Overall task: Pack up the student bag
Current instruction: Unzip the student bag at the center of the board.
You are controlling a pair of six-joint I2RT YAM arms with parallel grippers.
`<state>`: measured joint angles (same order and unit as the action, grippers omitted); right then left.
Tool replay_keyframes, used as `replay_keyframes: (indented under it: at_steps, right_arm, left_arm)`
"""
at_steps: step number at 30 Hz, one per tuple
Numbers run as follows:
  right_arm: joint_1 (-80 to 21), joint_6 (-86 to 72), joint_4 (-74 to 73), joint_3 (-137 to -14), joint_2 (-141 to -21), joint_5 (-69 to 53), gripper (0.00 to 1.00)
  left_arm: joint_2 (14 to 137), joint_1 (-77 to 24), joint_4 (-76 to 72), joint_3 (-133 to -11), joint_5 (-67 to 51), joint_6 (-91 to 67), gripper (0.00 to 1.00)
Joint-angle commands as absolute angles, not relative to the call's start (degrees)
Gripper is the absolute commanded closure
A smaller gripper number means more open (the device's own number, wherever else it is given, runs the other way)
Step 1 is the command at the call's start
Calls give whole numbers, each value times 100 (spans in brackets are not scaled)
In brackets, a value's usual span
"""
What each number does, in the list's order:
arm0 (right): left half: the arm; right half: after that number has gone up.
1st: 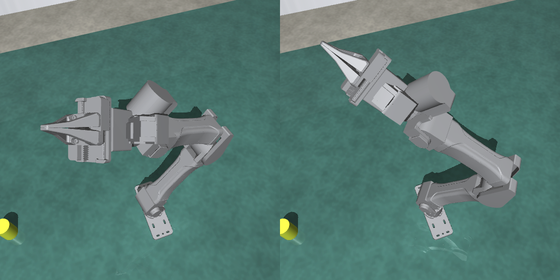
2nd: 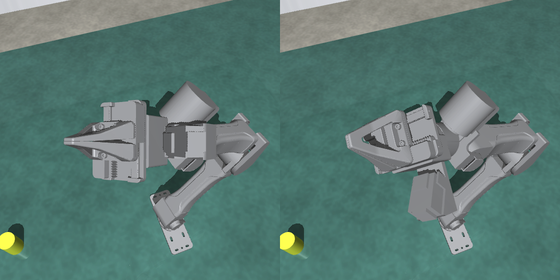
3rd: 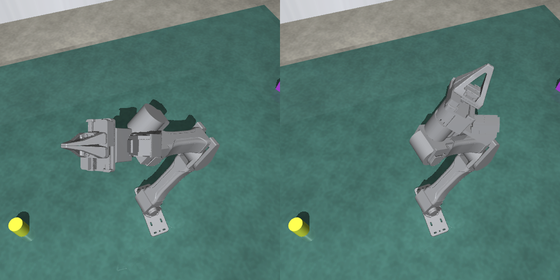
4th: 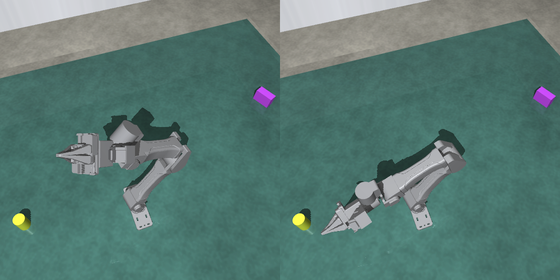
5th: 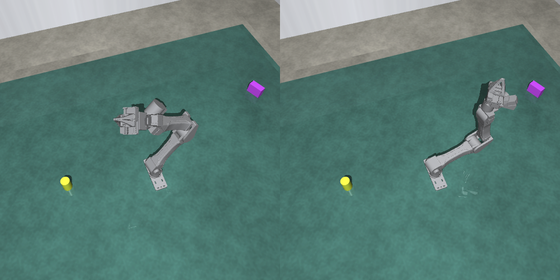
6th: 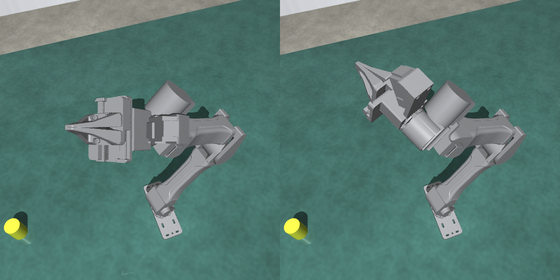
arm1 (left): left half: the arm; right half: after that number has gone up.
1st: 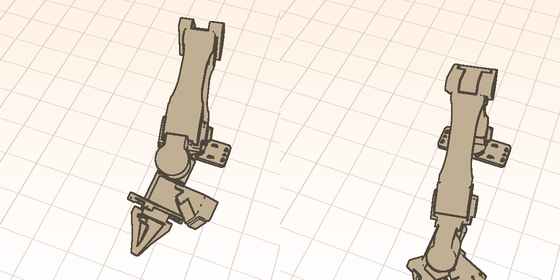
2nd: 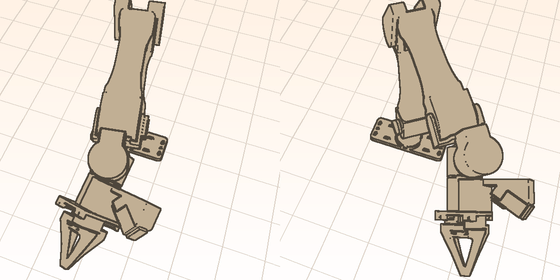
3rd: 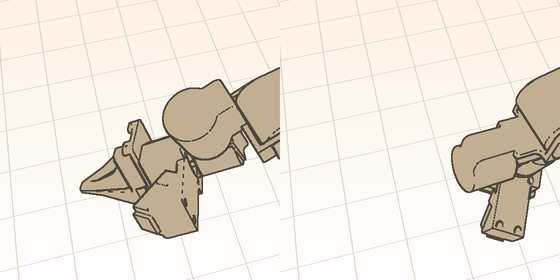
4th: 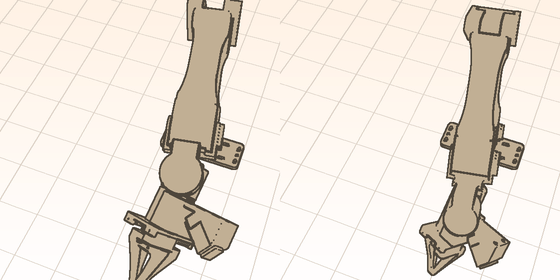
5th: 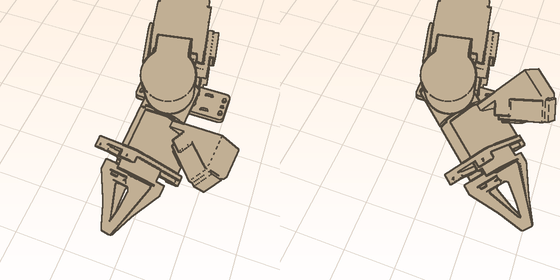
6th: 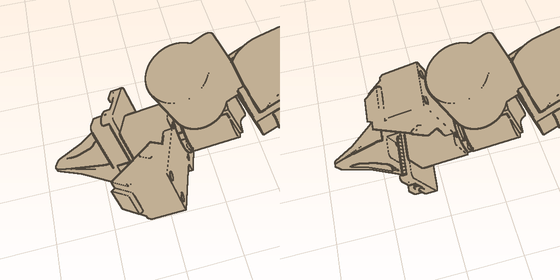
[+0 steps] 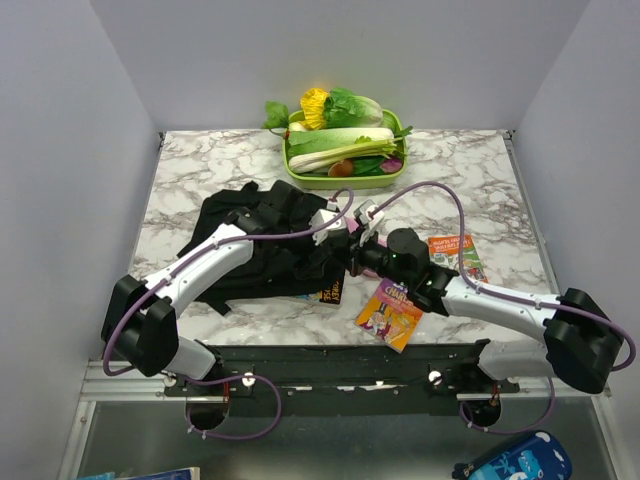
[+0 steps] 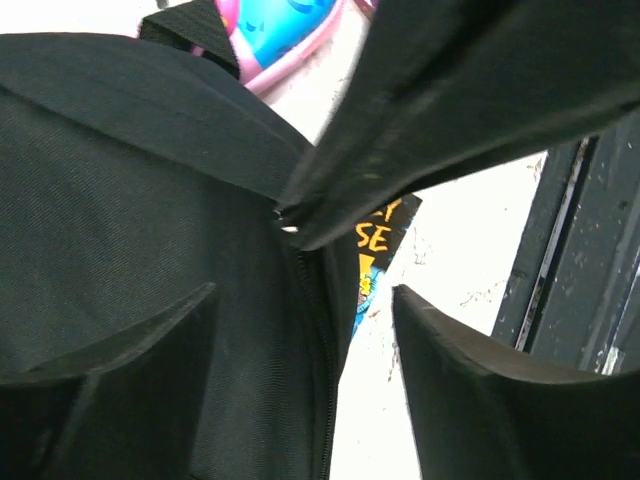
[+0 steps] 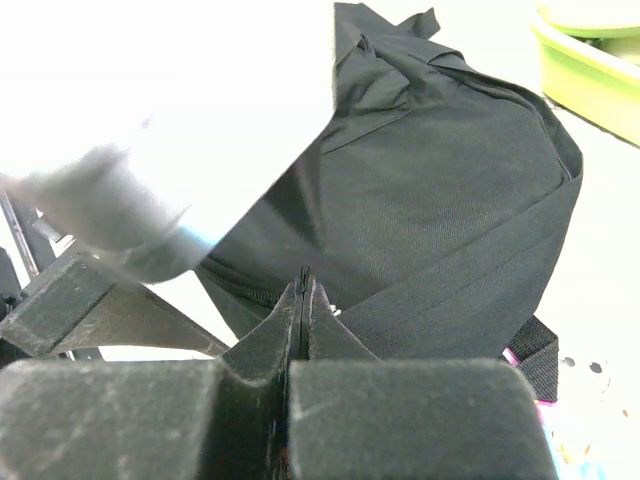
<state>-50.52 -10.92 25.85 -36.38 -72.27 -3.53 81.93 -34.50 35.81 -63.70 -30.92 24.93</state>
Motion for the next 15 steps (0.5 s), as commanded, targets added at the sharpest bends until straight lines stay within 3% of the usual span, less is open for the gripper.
replay_keyframes:
  at_steps: [1,4,5,8,15]
  right_arm:
    - [-4984,-1099,2479,-3955,-7409,-26,99]
    - [-4948,-1107,2452,-4025,-7514,130,99]
    - [-4931,-1107,2435,-4078,-7558,149,99]
    - [-4887,-1142,2312,-4192,-7708,281,99]
    - [-4527,-1362,1872,-4500,-8024,633,99]
  left_arm:
    - [8086,-3533,4042,-6302,-3384,2935,32]
    - [8077,-3551,4350,-6310,-3314,3041,52]
    - [8077,-3577,4446,-6319,-3296,3058,72]
    - [8077,-3638,4631,-6433,-3191,3067,96]
    - [7823,-3805,5000,-6609,-3041,3278,100]
